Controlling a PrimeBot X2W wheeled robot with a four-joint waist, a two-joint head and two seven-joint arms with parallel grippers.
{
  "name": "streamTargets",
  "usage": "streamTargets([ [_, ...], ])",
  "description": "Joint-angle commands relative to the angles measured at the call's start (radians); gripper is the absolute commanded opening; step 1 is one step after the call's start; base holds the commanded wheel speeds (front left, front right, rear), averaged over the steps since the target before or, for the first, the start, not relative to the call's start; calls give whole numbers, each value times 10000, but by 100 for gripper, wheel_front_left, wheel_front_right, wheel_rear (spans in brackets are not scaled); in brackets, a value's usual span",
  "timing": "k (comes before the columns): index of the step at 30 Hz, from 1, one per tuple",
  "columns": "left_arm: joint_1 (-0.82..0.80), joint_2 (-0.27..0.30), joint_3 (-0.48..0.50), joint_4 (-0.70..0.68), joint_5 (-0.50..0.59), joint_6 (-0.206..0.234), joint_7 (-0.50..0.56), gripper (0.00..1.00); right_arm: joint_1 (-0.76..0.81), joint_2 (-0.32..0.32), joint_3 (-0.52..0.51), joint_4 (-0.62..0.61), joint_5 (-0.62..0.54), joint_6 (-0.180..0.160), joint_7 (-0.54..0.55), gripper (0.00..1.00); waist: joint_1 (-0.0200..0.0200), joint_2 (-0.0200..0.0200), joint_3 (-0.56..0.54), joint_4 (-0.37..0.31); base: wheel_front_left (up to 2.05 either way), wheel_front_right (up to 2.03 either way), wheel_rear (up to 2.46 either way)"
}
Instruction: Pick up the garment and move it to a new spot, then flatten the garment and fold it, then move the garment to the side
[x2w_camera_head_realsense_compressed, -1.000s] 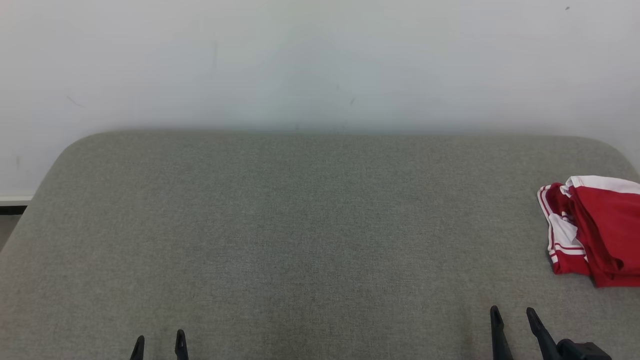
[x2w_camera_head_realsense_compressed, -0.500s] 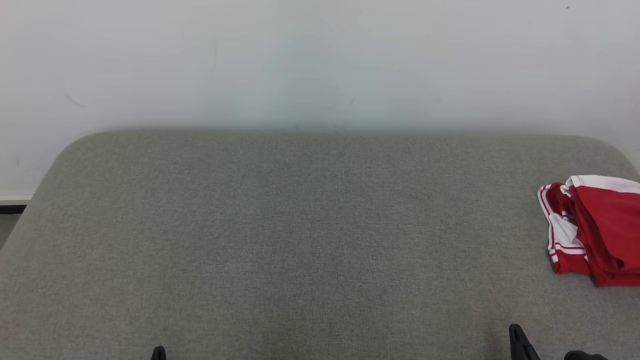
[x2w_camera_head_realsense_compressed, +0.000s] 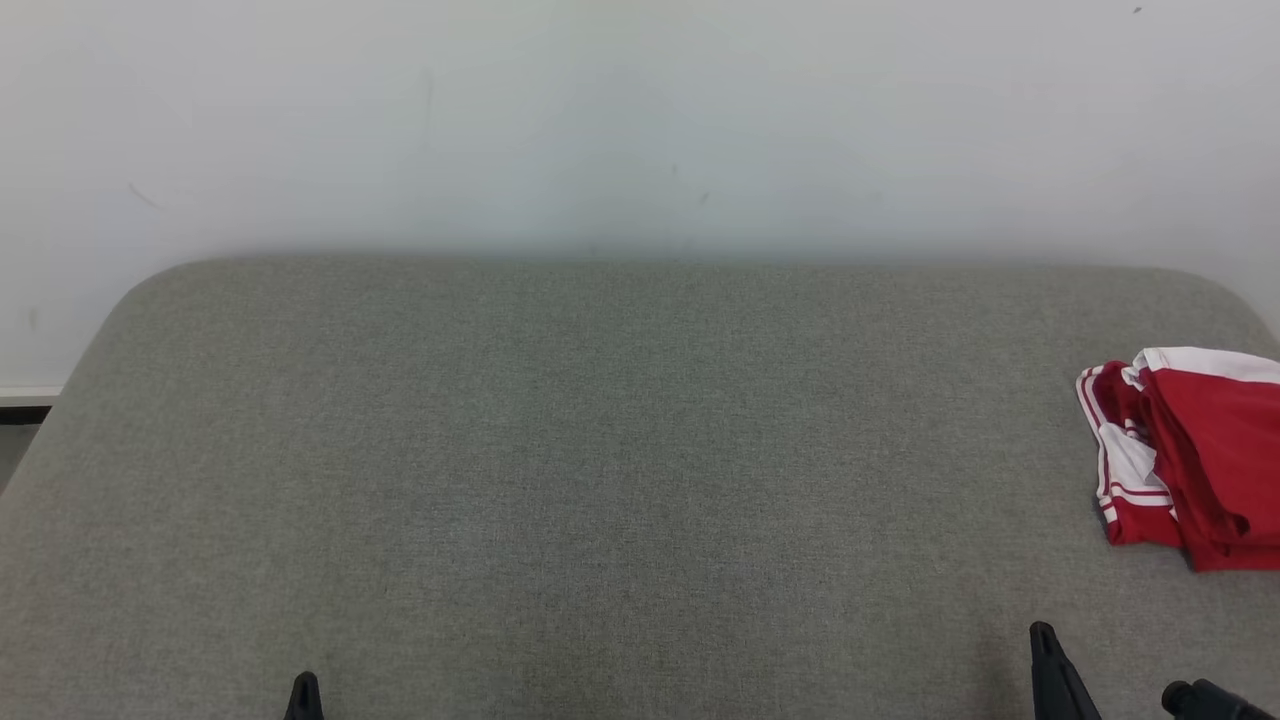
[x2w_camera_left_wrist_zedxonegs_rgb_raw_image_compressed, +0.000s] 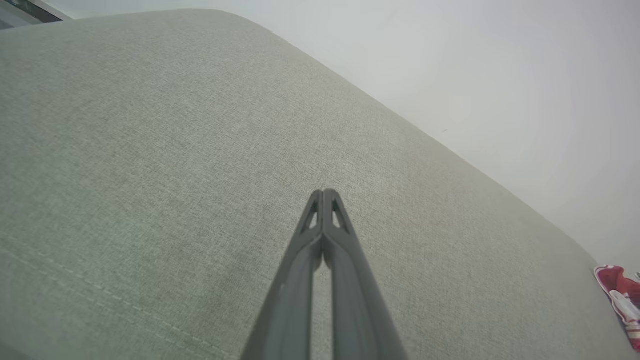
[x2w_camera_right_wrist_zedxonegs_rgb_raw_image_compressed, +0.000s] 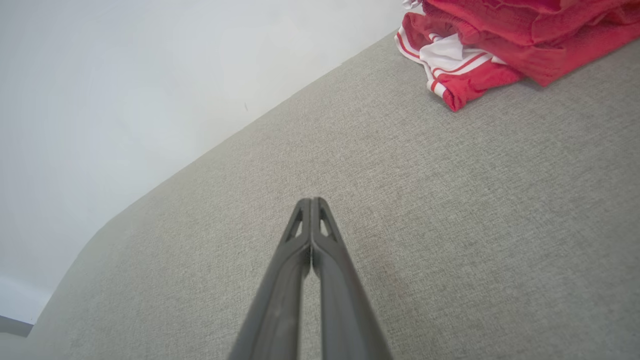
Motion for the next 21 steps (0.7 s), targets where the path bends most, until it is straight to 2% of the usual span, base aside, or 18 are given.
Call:
streamTargets([
  [1,-275,30,50,-162,-407,-73,86,0,-276,-13,-45,-191,378,1,58,0,-1,-1,5,0,0,0,0],
  [21,-778,43,282,-172,-3327,-274,848,0,-676,-16,-198,-386,3296,2,708,0,-1,-1,94,-9,0,0,0],
])
